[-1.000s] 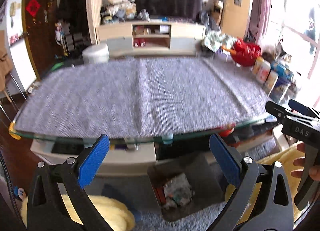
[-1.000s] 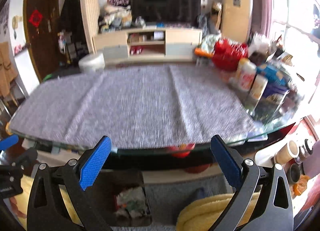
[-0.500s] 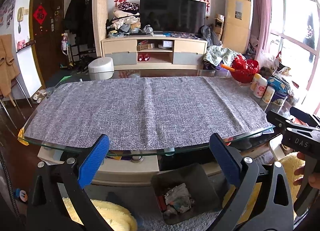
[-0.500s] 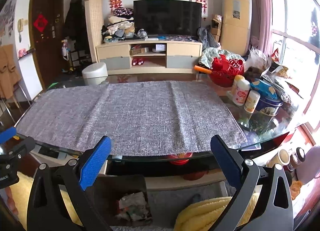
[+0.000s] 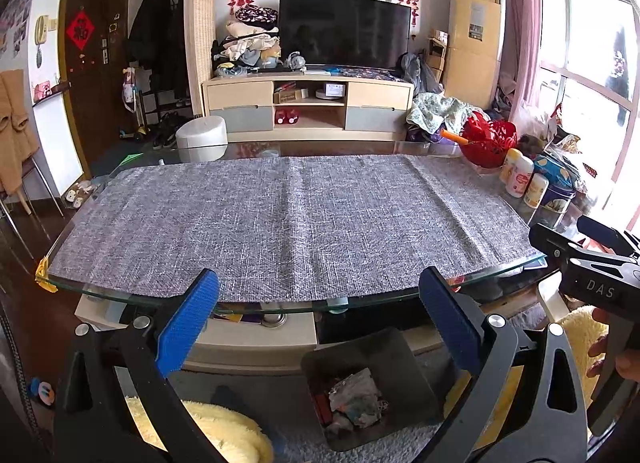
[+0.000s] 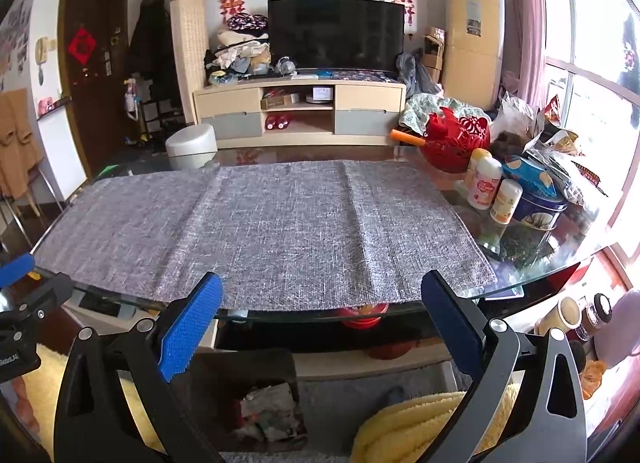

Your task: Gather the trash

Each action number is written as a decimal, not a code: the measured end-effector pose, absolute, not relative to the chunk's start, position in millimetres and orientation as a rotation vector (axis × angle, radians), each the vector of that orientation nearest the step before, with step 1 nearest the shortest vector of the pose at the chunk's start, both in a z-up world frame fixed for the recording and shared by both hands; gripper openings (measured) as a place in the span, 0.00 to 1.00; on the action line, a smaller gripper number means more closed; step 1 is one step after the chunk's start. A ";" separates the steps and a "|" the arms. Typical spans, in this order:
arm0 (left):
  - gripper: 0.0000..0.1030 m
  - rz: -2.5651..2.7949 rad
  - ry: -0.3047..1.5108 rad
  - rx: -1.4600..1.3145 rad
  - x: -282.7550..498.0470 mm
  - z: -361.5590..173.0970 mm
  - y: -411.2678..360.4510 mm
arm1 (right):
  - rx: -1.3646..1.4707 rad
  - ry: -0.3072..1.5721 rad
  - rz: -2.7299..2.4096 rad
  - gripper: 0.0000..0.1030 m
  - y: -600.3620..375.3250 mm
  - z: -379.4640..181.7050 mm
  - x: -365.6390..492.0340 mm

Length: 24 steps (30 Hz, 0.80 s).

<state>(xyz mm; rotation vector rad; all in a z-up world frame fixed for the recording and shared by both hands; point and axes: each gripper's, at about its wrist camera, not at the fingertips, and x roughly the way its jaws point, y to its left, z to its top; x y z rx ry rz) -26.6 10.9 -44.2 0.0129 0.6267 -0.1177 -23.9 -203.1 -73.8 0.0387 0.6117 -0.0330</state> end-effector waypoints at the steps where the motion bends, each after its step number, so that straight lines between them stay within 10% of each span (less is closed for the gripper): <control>1: 0.92 -0.117 0.627 0.012 -26.5 -44.1 11.3 | 0.038 0.614 -0.033 0.97 -203.1 -73.9 -23.9; 24: 0.92 -0.112 0.610 -0.008 -28.1 -38.8 10.3 | 0.045 0.619 -0.025 0.97 -196.9 -71.4 -23.7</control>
